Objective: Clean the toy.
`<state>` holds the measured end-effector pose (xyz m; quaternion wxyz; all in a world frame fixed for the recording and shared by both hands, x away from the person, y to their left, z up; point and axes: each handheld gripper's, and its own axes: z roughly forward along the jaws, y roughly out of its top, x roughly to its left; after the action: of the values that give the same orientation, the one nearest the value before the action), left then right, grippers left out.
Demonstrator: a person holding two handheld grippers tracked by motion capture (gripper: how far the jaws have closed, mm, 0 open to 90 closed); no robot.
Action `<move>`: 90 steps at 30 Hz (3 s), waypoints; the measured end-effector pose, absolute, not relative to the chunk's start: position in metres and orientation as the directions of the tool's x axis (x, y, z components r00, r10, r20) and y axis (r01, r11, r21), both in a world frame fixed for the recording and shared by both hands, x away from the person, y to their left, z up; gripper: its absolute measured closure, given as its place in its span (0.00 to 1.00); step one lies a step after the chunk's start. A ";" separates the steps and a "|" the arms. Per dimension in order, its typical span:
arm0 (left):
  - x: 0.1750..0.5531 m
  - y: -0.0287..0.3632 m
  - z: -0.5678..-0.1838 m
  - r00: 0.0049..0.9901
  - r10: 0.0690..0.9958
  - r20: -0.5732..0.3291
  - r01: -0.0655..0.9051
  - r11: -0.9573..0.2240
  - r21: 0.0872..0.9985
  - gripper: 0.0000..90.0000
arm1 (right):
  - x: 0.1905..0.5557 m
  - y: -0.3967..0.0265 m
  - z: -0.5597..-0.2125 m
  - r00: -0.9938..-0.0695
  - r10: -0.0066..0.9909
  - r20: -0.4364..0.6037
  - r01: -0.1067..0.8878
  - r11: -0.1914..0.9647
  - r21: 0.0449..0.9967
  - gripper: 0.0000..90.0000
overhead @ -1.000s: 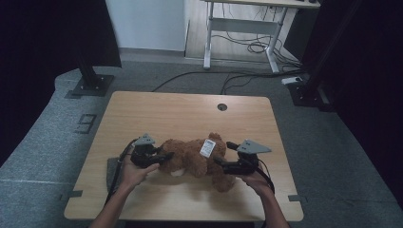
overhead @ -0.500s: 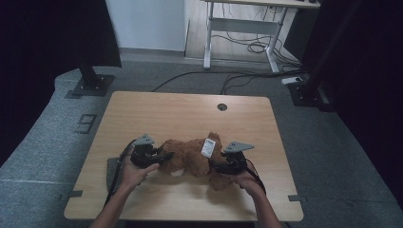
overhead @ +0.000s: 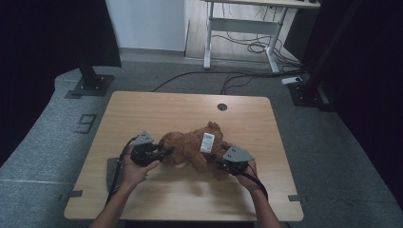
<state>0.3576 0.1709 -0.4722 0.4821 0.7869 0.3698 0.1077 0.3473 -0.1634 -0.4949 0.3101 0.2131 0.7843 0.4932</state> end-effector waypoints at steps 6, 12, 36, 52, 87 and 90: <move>0.352 0.174 -0.479 0.707 0.674 -0.213 0.489 -0.249 0.836 0.71 | 0.339 -0.169 -0.509 -0.726 0.637 -0.259 0.045 0.420 0.906 0.59; 0.349 0.182 -0.474 0.701 0.677 -0.224 0.485 -0.223 0.846 0.64 | 0.336 -0.169 -0.508 -0.729 0.641 -0.241 0.062 0.412 0.909 0.60; 0.319 0.275 -0.514 0.400 0.914 -0.065 0.682 -0.250 0.687 0.17 | 0.334 -0.169 -0.510 -0.723 0.673 -0.159 0.112 0.341 0.934 0.60; 0.318 0.281 -0.517 0.444 0.880 -0.167 0.666 -0.200 0.719 0.83 | 0.333 -0.170 -0.510 -0.725 0.672 -0.154 0.113 0.336 0.935 0.60; 0.331 0.145 -0.466 0.721 0.659 -0.213 0.475 -0.248 0.844 0.83 | 0.333 -0.173 -0.512 -0.750 0.654 -0.099 0.134 0.296 0.946 0.61; 0.327 0.156 -0.466 0.707 0.681 -0.190 0.463 -0.242 0.853 0.83 | 0.333 -0.174 -0.512 -0.751 0.654 -0.094 0.136 0.292 0.947 0.61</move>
<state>0.3270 0.1565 -0.4657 0.4947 0.7804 0.3663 0.1102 0.3333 -0.1738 -0.5121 0.2414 0.2574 0.7668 0.5362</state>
